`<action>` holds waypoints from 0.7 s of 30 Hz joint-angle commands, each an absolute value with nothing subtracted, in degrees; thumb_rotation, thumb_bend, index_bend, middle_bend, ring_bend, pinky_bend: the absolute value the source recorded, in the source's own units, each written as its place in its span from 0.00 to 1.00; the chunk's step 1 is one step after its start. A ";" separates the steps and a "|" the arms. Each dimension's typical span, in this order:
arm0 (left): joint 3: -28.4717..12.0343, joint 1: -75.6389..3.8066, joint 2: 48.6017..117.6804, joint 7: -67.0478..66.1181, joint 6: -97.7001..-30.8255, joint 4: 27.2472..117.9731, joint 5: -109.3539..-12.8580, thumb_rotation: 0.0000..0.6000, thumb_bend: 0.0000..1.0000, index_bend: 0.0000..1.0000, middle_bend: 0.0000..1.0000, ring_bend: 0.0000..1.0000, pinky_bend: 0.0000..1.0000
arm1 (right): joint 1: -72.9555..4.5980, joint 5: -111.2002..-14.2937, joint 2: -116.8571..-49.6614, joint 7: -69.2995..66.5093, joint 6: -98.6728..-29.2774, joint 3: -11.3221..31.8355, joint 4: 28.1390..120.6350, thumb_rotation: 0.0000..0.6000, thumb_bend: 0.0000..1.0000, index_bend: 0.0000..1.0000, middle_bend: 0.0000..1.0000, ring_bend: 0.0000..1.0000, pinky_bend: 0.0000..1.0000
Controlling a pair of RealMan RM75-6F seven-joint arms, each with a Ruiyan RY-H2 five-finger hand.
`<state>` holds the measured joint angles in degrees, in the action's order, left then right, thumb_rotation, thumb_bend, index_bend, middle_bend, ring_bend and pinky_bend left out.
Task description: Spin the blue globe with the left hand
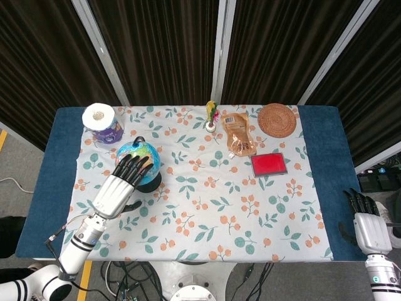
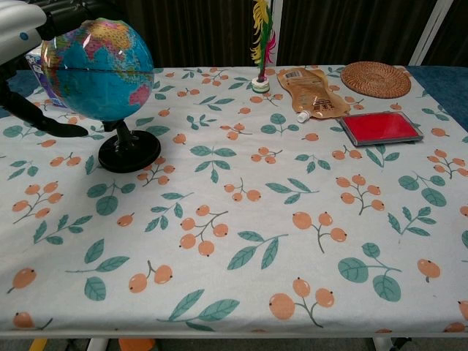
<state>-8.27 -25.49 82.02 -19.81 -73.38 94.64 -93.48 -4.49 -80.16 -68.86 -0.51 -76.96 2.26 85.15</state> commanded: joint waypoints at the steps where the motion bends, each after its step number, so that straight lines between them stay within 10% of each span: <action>1: -8.07 -25.43 81.99 -19.93 -73.65 94.51 -93.17 1.00 0.00 0.02 0.00 0.00 0.00 | -4.50 -80.18 -68.87 -0.45 -76.93 2.25 85.19 1.00 0.34 0.00 0.00 0.00 0.00; 21: -6.12 -24.28 80.51 -18.95 -75.55 94.46 -91.19 1.00 0.00 0.02 0.00 0.00 0.00 | -4.52 -79.91 -68.96 -0.31 -76.74 2.37 85.12 1.00 0.34 0.00 0.00 0.00 0.00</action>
